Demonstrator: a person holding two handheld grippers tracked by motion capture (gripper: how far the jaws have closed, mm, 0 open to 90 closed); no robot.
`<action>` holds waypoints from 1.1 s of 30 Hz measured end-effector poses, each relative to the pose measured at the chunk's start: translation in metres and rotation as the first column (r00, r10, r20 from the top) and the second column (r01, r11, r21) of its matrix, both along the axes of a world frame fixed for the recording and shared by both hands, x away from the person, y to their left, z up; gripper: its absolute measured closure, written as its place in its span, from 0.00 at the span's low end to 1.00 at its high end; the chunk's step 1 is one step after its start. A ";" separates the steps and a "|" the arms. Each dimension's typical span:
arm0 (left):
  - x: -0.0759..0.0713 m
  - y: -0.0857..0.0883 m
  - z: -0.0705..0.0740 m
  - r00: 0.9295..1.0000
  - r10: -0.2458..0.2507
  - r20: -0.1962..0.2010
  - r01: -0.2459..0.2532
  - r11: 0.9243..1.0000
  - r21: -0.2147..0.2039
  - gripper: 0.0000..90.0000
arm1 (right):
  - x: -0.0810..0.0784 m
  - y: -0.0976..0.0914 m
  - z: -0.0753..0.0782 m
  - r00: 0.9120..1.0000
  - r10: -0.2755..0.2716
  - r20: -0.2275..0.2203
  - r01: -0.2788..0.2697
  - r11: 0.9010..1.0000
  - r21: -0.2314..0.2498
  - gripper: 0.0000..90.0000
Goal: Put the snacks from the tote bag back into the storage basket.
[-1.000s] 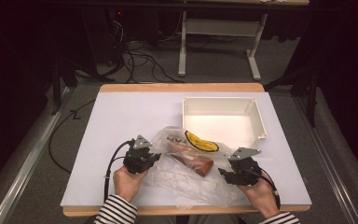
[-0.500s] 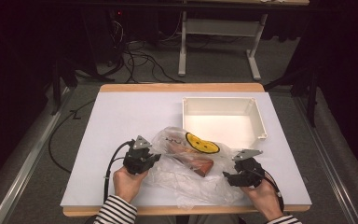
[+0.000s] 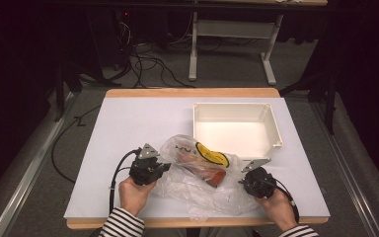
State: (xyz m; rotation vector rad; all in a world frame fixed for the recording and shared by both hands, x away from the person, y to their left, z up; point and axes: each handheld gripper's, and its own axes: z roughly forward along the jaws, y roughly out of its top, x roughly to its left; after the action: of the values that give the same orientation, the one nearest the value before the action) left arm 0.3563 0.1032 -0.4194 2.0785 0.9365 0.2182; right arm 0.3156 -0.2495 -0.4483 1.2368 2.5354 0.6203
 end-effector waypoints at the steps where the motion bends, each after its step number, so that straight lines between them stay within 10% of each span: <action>1: -0.001 0.001 0.001 1.000 -0.002 0.002 0.002 1.000 -0.008 1.00 | -0.001 0.000 0.002 1.000 0.007 0.008 -0.007 1.000 0.011 0.99; 19: -0.017 0.000 0.033 0.995 -0.070 0.069 0.077 0.991 -0.110 1.00 | -0.019 -0.014 0.055 0.974 0.013 0.227 -0.056 0.981 0.184 0.99; 27: -0.032 -0.005 0.050 0.990 -0.116 0.083 0.127 0.983 -0.130 1.00 | -0.023 -0.028 0.071 0.966 -0.002 0.258 -0.059 0.972 0.229 0.99; 33: -0.050 -0.008 0.043 0.988 -0.151 0.044 0.156 0.980 -0.125 1.00 | -0.021 -0.032 0.071 0.978 0.006 0.210 -0.055 0.972 0.228 0.99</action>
State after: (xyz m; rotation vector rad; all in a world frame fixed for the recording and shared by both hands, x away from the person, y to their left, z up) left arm 0.3065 0.0950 -0.3762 2.0112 0.7460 0.1093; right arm 0.2944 -0.2816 -0.3768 1.1369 2.3633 1.0225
